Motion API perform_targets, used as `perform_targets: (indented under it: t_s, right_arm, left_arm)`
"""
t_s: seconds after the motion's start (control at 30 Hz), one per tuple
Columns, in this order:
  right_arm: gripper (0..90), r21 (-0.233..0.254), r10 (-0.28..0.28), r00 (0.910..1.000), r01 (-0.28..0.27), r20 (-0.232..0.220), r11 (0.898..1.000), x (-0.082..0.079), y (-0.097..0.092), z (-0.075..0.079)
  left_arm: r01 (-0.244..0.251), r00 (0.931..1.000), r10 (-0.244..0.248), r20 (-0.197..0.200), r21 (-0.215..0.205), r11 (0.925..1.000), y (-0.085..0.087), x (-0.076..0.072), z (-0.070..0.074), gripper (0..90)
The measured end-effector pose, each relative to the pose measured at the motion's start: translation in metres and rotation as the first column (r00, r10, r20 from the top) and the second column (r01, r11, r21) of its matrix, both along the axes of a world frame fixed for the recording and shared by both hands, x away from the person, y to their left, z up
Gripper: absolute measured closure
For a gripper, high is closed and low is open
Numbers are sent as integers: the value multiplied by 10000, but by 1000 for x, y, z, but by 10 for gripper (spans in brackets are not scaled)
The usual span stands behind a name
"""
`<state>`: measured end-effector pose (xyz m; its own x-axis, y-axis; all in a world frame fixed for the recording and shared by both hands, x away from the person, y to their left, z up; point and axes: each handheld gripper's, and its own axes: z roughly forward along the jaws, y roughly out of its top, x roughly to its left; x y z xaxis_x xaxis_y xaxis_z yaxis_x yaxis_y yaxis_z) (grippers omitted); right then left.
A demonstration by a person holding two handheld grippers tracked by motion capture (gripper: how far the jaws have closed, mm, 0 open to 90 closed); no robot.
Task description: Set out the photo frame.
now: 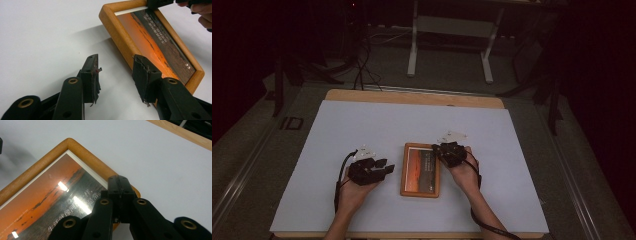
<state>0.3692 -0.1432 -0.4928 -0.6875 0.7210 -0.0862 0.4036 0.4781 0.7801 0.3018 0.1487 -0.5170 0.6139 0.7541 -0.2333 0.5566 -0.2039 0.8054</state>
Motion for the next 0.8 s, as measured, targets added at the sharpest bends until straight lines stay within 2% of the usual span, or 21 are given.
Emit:
perform_targets:
  t_s: [0.53, 0.63, 0.7, 0.8]
  right_arm:
    - [900, -49, -310, 9989, 308, -354, 9995, 8, -9, -5]
    - [900, 170, -336, 9962, 350, -806, 9992, 12, -14, -6]
    - [900, 247, -332, 9953, 356, -913, 9991, 14, -15, -7]
    - [900, 96, -481, 9937, 493, -1016, 9987, 16, -19, -12]
  left_arm:
    - [-67, 9999, 65, -116, -155, 9999, 2, 1, 0, 555]
    - [-122, 9998, 121, -149, -120, 9999, 3, 1, 0, 552]
    - [-141, 9998, 139, -147, -125, 9998, 4, 1, 1, 548]
    - [-238, 9996, 237, -122, -85, 9997, 4, 1, 1, 537]
